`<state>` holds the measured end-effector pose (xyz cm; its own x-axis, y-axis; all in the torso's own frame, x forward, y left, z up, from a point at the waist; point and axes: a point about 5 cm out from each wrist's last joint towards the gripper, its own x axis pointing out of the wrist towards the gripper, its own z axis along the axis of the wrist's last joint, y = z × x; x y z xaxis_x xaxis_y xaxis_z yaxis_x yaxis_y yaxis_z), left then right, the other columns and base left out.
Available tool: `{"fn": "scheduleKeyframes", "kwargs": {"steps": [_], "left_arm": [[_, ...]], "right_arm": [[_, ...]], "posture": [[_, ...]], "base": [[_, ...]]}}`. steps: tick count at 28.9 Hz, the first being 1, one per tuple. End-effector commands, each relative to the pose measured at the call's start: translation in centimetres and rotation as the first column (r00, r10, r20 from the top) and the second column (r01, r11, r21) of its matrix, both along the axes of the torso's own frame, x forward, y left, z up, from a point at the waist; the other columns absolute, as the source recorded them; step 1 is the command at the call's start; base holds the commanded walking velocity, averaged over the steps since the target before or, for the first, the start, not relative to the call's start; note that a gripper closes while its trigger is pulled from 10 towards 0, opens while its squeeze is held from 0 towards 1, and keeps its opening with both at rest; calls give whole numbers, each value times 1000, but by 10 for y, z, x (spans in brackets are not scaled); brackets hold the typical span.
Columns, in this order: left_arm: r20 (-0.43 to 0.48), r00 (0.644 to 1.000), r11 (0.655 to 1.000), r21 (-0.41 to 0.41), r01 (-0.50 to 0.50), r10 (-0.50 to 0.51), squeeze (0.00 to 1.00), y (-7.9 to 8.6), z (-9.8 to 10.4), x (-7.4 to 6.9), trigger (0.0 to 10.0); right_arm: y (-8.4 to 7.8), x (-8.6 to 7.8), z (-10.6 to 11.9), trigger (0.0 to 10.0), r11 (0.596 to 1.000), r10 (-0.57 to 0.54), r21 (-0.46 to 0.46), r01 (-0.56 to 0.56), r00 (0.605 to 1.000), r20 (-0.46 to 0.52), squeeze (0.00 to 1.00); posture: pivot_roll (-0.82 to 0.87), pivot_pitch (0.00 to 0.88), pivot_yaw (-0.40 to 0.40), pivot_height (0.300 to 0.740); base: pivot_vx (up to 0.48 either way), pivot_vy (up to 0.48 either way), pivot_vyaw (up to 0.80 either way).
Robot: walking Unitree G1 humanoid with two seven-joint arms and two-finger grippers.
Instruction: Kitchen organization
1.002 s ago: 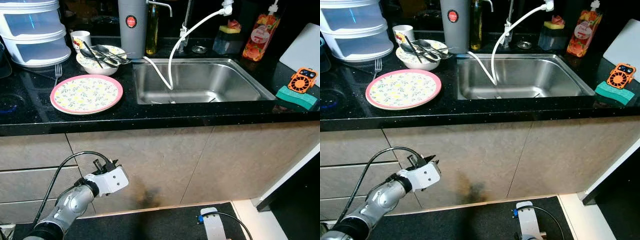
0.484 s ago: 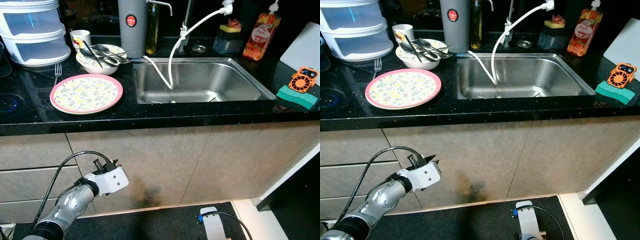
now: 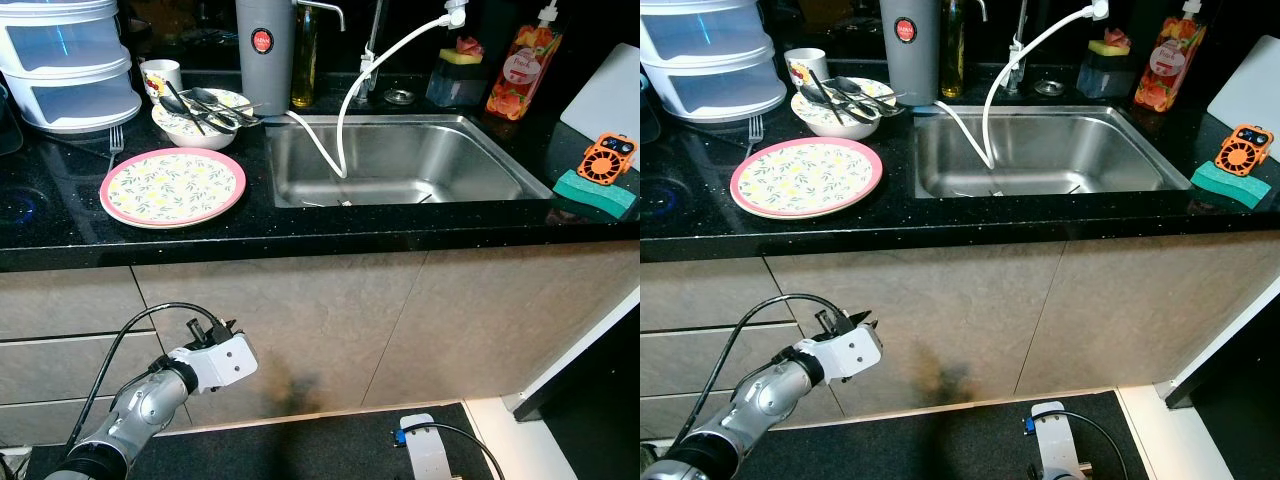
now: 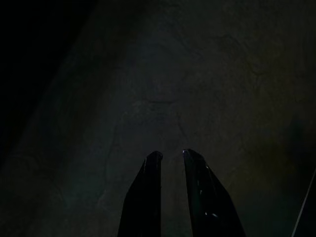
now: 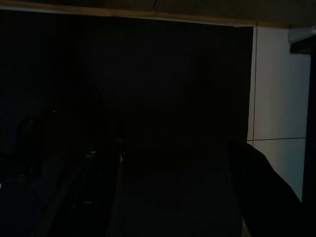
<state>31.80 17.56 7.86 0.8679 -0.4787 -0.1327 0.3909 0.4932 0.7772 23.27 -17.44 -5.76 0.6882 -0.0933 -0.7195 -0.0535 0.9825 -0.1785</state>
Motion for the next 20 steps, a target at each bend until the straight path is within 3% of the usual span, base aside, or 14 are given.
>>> {"fn": "scheduleKeyframes", "kwargs": {"steps": [1,20], "left_arm": [[-18,1000,1000,23,3,-3,0,2,-5,-3,10000],[-19,1000,1000,27,6,-5,0,2,-6,-3,10000]], "right_arm": [[1,-6,-5,10000,1000,-3,3,3,999,-32,0],[1,-7,-5,10000,1000,1,4,-1,999,-33,0]], "posture": [[66,158,-37,740],[66,145,-37,740]], "base": [[0,0,0],[0,0,0]]}}
